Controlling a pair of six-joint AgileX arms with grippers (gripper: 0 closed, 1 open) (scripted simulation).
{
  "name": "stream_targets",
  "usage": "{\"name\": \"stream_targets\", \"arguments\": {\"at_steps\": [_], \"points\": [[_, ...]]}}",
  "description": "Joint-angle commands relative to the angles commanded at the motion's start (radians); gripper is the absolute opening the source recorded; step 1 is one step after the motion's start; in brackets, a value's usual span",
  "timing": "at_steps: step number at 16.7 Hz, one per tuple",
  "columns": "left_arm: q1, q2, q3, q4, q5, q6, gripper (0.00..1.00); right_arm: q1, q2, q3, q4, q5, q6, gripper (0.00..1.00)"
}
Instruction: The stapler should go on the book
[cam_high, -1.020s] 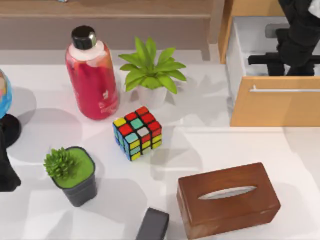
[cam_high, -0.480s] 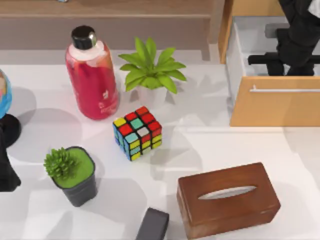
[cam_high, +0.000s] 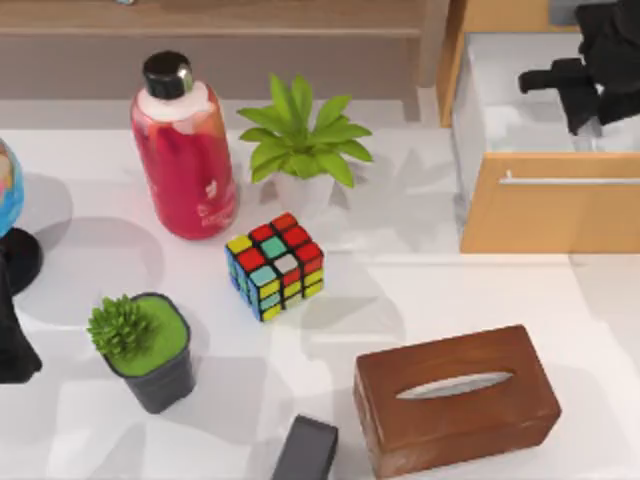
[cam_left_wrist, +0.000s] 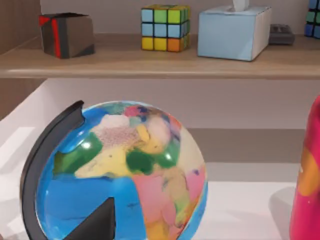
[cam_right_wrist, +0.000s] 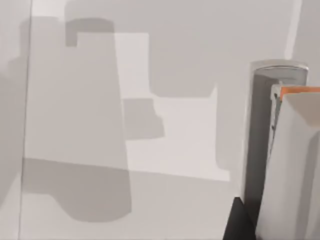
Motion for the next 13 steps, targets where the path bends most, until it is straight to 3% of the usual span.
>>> {"name": "stream_targets", "arguments": {"at_steps": [6, 13], "points": [[0.000, 0.000, 0.000, 0.000, 0.000, 0.000, 1.00, -0.090, -0.274, -0.144, 0.035, -0.037, -0.144, 0.00], [0.000, 0.000, 0.000, 0.000, 0.000, 0.000, 1.00, -0.280, -0.531, -0.458, 0.040, -0.082, -0.317, 0.00]]}}
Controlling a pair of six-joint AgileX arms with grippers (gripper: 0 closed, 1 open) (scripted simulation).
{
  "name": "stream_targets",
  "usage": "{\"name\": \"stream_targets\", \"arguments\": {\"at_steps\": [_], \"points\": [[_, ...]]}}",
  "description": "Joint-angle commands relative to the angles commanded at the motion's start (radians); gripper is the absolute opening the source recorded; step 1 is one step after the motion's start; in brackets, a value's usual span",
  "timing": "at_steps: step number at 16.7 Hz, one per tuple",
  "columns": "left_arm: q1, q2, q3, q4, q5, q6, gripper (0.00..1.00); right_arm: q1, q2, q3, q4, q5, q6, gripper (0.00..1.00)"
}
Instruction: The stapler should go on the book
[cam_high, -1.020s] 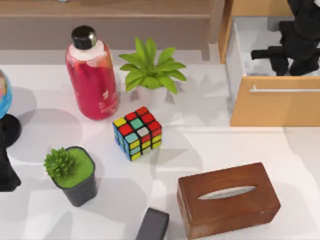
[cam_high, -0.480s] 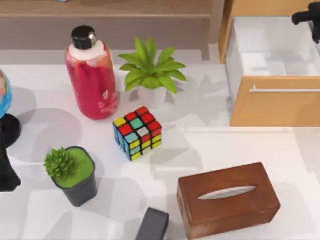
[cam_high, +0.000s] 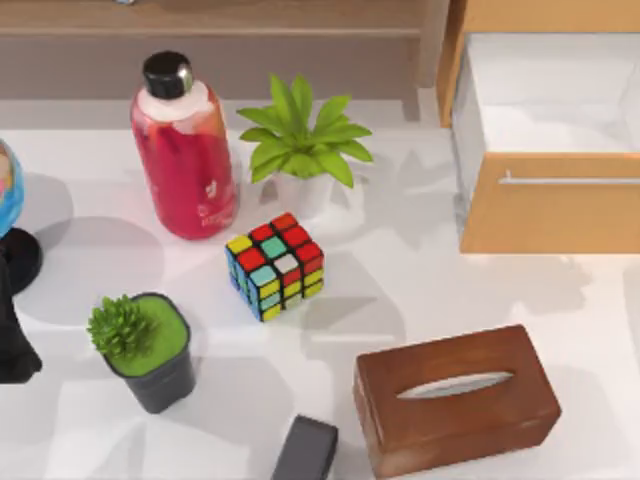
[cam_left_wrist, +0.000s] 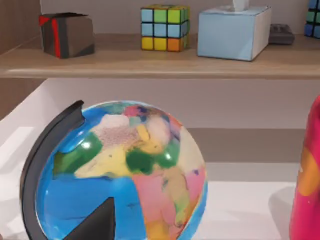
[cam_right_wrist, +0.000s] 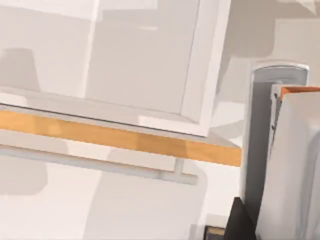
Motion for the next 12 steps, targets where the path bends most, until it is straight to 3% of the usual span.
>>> {"name": "stream_targets", "arguments": {"at_steps": [12], "points": [[0.000, 0.000, 0.000, 0.000, 0.000, 0.000, 1.00, -0.372, -0.064, -0.428, 0.127, 0.015, -0.228, 0.00]]}}
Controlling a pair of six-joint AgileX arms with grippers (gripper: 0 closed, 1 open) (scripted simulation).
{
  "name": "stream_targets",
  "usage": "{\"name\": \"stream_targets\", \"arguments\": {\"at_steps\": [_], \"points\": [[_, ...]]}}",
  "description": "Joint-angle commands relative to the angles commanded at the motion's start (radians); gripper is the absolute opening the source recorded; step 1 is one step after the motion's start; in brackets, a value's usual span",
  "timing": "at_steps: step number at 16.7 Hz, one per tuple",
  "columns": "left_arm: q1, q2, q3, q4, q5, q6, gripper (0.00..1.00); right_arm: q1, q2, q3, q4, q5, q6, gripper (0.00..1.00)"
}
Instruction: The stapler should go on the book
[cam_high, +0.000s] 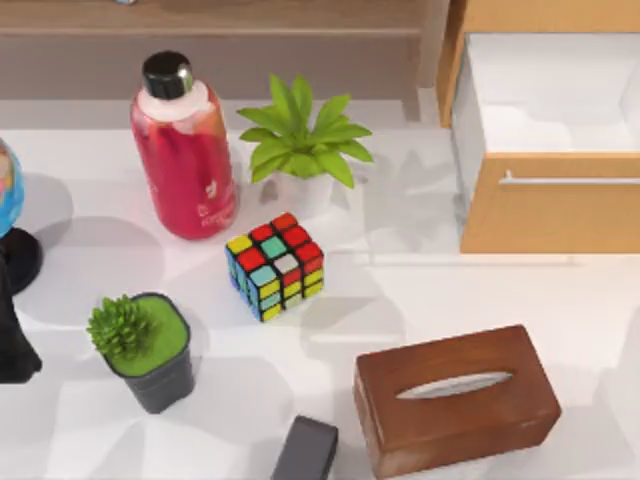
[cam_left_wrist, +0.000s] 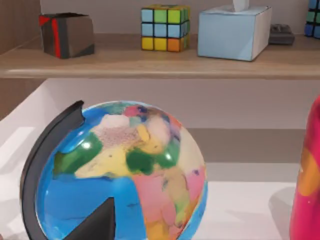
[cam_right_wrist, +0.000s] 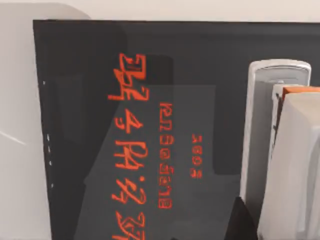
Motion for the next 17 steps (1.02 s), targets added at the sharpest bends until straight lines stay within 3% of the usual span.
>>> {"name": "stream_targets", "arguments": {"at_steps": [17], "points": [[0.000, 0.000, 0.000, 0.000, 0.000, 0.000, 1.00, -0.013, 0.054, -0.089, 0.130, 0.004, -0.004, 0.00]]}}
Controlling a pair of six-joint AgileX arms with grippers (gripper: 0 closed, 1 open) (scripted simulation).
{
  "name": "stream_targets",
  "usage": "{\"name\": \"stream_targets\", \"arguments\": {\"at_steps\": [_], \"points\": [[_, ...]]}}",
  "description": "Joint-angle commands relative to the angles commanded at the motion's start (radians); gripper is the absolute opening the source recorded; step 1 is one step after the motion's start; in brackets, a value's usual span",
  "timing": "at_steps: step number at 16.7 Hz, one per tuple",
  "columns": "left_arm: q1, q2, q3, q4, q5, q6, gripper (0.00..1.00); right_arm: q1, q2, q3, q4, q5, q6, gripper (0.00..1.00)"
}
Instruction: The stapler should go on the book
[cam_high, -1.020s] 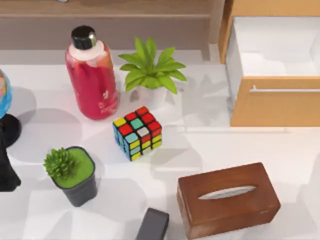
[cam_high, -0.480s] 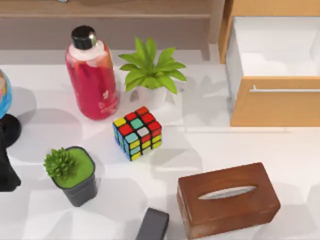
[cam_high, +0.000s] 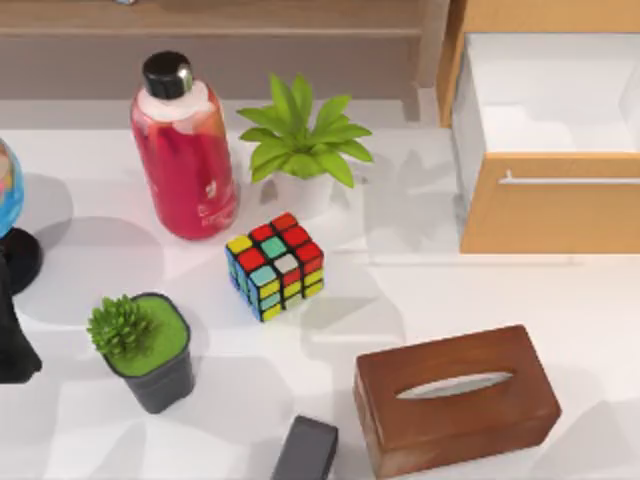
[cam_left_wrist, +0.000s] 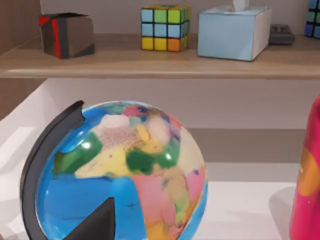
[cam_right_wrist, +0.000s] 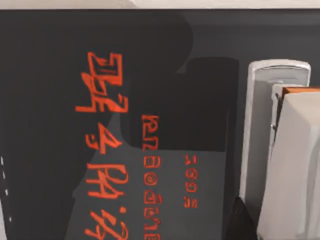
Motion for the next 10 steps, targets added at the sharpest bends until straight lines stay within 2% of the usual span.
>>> {"name": "stream_targets", "arguments": {"at_steps": [10], "points": [[0.000, 0.000, 0.000, 0.000, 0.000, 0.000, 1.00, 0.000, 0.000, 0.000, 0.000, 0.000, 0.000, 0.75]]}}
